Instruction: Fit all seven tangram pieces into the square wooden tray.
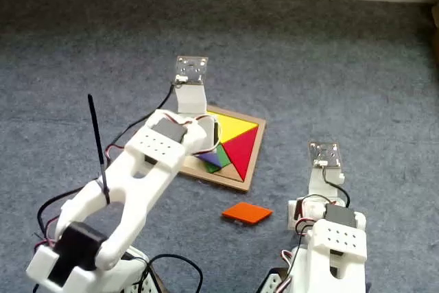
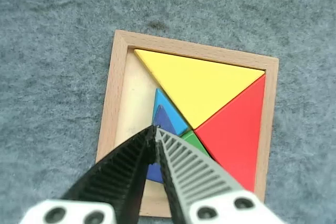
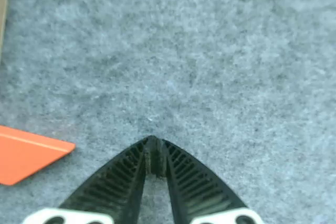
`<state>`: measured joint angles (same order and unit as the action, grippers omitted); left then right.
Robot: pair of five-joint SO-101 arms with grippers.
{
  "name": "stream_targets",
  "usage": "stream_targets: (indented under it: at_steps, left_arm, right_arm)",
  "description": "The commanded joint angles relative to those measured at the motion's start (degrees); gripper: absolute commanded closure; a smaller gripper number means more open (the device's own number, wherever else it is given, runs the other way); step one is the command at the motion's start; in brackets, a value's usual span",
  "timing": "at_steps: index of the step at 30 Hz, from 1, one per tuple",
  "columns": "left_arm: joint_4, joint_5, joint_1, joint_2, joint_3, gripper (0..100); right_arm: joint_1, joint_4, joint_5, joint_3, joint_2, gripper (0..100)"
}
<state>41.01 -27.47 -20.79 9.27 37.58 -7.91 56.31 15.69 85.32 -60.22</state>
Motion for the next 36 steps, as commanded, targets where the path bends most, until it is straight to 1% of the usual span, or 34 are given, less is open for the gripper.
stream_targets:
  at_steps: [1, 6, 9, 11, 16, 19, 23, 26, 31, 34, 36]
  left_arm:
    - [-0.44, -0.26, -1.19, -5.58, -7.34, 98]
    - [3.96, -0.44, -1.1, -12.44, -13.85, 98]
    - [4.31, -0.44, -1.19, -14.99, -14.29, 98]
    - [6.42, -0.26, -1.1, -16.04, -14.29, 98]
    - [15.38, -0.18, 0.57, -15.08, -14.81, 98]
    - [18.02, -0.18, 1.71, -11.3, -14.81, 99]
    - [18.2, -0.18, 1.01, -5.05, -14.37, 99]
    - [18.02, -0.18, -1.19, -1.89, -14.37, 99]
    - [18.2, -0.18, -5.49, -3.12, -12.79, 99]
    - [18.29, -0.09, -5.41, -5.41, -12.26, 99]
    - [18.64, -0.09, -4.09, -6.11, -12.0, 99]
  right_arm:
    - [-1.54, -1.45, 0.44, 0.04, -0.75, 99.4]
    - [-1.54, -1.45, 0.44, 0.04, -0.75, 99.4]
    - [-1.54, -1.45, 0.44, 0.04, -0.75, 99.4]
    - [-1.54, -1.45, 0.44, 0.04, -0.75, 99.4]
    - [-1.54, -1.45, 0.44, 0.04, -0.75, 99.4]
    - [-1.54, -1.45, 0.44, 0.04, -0.75, 99.4]
    - [-1.54, -1.45, 0.44, 0.04, -0.75, 99.4]
    - [-1.54, -1.45, 0.44, 0.04, -0.75, 99.4]
    - [-1.54, -1.45, 0.44, 0.04, -0.75, 99.4]
    - [-1.54, -1.45, 0.44, 0.04, -0.75, 99.4]
    - [-1.54, -1.45, 0.44, 0.04, -0.75, 99.4]
